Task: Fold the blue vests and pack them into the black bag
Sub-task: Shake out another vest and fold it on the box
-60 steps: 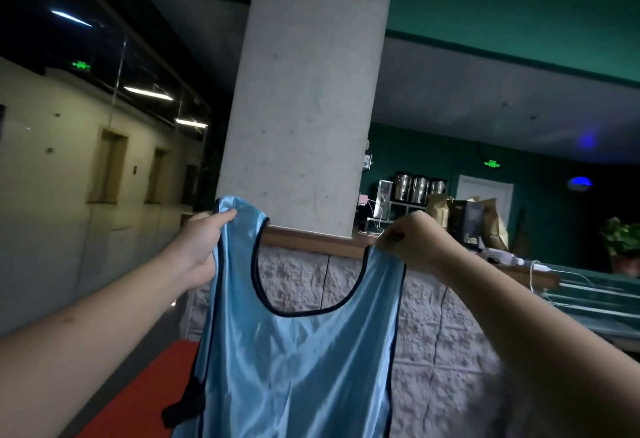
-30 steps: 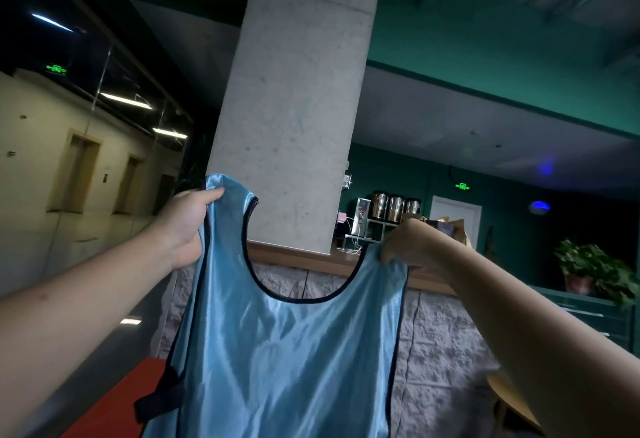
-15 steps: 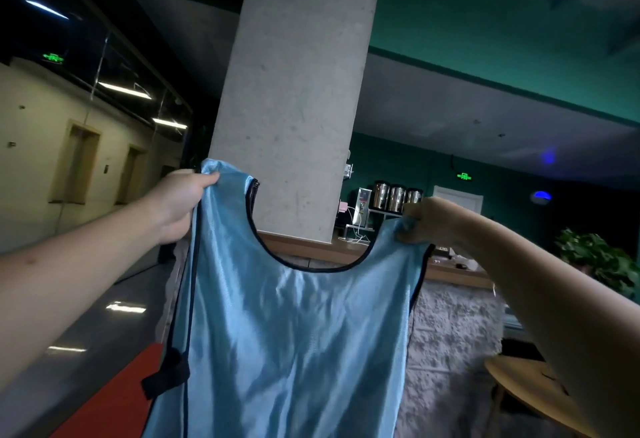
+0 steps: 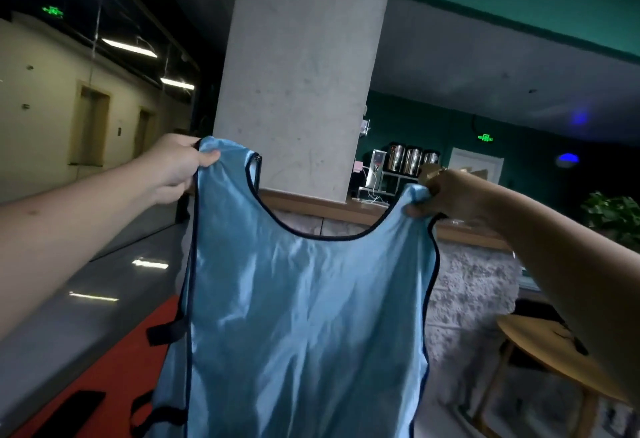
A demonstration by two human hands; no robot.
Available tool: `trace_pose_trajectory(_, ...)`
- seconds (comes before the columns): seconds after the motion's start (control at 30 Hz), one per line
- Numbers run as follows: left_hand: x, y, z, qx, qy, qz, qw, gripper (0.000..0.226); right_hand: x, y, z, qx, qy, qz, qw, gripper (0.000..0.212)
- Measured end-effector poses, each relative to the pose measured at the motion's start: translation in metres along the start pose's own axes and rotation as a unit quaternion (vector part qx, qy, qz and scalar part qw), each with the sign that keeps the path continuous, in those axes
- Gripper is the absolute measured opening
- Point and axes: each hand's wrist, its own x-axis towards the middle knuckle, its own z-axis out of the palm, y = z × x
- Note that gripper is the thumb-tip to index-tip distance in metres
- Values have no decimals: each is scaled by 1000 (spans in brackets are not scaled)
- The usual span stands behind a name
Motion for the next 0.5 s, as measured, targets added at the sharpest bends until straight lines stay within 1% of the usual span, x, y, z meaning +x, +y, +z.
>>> trace_pose_trajectory(0.07,8,-14,-1,3,3,-14,1000,17,2,1,15,49,16,-22,998,25)
trace_pose_trajectory(0.13,19,-36,-2,18,4,-32,999,14,16,5,39,64,11,-27,998,23)
trace_pose_trajectory(0.27,38,-91,-3,73,7,-67,995,11,50,12,97,5,-18,-30,999,22)
trace_pose_trajectory(0.4,49,-141,-6,78,10,-102,992,21,74,14,137,-38,-76,-31,996,23)
trace_pose_trajectory(0.47,54,-154,-8,81,13,-113,990,16,81,16,148,-74,-99,-22,992,25)
trace_pose_trajectory(0.5,54,-157,-10,81,17,-116,990,11,81,17,151,-94,-102,-17,990,30)
